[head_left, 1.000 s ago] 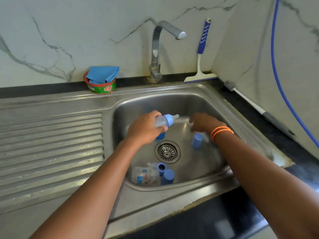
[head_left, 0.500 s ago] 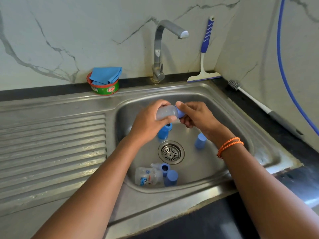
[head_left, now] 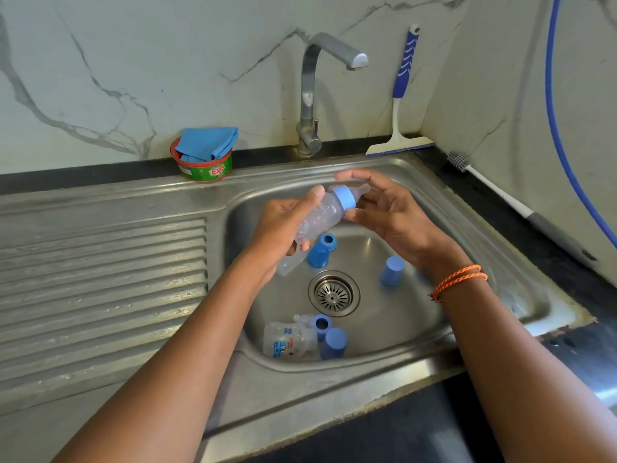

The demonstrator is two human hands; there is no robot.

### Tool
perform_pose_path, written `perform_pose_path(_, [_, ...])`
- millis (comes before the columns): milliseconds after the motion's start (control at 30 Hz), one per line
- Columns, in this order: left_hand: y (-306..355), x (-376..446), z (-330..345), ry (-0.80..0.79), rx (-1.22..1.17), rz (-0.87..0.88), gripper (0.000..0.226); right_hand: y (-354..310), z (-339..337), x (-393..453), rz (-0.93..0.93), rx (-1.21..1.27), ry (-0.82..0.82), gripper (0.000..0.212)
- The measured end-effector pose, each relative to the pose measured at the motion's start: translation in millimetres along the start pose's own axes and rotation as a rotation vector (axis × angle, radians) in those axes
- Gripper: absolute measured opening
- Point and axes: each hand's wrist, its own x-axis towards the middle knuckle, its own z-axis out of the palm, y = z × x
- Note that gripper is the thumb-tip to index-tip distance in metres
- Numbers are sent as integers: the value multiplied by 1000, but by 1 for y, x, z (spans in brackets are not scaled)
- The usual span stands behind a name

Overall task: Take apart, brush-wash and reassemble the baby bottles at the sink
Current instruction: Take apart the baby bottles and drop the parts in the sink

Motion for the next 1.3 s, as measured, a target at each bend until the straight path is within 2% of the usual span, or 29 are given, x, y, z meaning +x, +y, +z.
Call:
perform_pose_path(33, [0, 0, 0, -9, 6, 12, 77, -3, 1, 0, 45, 36, 35, 55])
perform_pose_path(100, [1, -1, 1, -33, 28, 29, 80, -7, 9, 1, 169, -59, 183, 35])
perform_pose_path(167, [1, -2, 2, -47, 33, 35, 80, -1, 11, 2, 272, -231, 254, 63])
perform_pose_path(200, [1, -3, 3, -50, 36, 33, 78, 2, 9, 2, 275, -260, 218, 67])
perform_pose_path(233, [1, -3, 2, -54, 40, 31, 75, 4, 6, 3, 246, -237, 179, 61])
perform_pose_path(300, [-1, -3, 1, -46, 45, 13, 71, 2, -6, -1, 164, -104, 67, 31])
perform_pose_path(333, [-1, -4, 0, -37, 54, 5, 69, -2, -11, -2, 140, -37, -8, 33])
perform_pose_path(400, [-1, -3, -1, -29, 70, 2, 68, -6, -12, -5, 138, 19, -96, 48])
perform_pose_path(533, [-1, -4, 5, -53, 81, 26, 74, -3, 0, -1, 276, -134, 64, 40])
perform_pose_path(600, [-2, -4, 8, -65, 79, 15, 73, 2, -5, 1, 210, -164, 107, 35])
perform_pose_path(667, [-2, -2, 8, -61, 70, -5, 72, 1, -14, 1, 107, -143, 80, 28])
perform_pose_path(733, [-1, 1, 9, -53, 71, -35, 73, -1, -22, -1, 29, -125, 62, 37])
perform_pose_path(867, [-3, 9, 14, -49, 112, -79, 87, 3, -27, -1, 100, -177, 202, 34])
perform_pose_path(1000, [-5, 15, 29, -76, 183, -98, 53, 7, -32, 0, 189, -349, 440, 24])
perform_pose_path(1100, [-11, 26, 49, -133, 193, -105, 37, 13, -45, -3, 309, -508, 511, 18])
perform_pose_path(1200, [-24, 43, 72, -184, 356, -132, 42, 18, -61, -9, 474, -667, 522, 17])
perform_pose_path(1300, [-37, 55, 93, -211, 703, -209, 48, 20, -72, -12, 574, -766, 521, 15])
